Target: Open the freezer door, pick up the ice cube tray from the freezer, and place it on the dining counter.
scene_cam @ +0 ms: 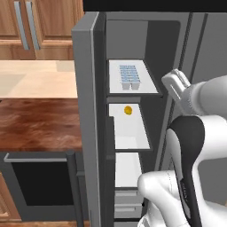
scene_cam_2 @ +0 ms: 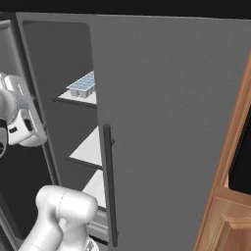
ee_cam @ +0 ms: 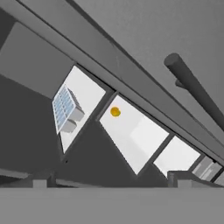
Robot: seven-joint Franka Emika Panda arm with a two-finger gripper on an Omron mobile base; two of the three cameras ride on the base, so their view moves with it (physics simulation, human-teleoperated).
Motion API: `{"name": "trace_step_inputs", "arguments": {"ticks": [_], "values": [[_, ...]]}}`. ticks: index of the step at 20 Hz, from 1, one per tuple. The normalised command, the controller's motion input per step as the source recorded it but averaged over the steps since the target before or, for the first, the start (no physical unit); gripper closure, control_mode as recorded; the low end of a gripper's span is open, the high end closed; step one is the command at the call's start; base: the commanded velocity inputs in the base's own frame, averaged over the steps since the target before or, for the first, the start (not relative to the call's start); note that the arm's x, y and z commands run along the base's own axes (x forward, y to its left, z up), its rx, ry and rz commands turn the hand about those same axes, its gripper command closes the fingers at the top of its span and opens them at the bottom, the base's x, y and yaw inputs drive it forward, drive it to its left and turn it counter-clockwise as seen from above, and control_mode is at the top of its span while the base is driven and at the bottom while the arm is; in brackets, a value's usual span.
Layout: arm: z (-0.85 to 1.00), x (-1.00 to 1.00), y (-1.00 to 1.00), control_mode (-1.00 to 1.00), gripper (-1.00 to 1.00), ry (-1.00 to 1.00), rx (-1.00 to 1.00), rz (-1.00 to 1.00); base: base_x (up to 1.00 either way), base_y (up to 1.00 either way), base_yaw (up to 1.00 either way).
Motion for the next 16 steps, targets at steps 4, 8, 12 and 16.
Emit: {"name": "trace_step_inputs", "arguments": {"ticks": [4,8,12,16], "values": [[0.0,0.08,0.0,-1.0,-1.0,-0.06,0.22,-0.23,0.0,0.0,0.0],[0.0,0.11,0.0,-1.0,-1.0,-0.07,0.19,-0.21,0.0,0.0,0.0],[0.0,0.2,0.0,-1.0,-1.0,-0.03,0.14,-0.11,0.0,0.0,0.0],[0.0,0.27,-0.02,-1.0,-1.0,0.0,0.12,-0.03,0.0,0.0,0.0]]}}
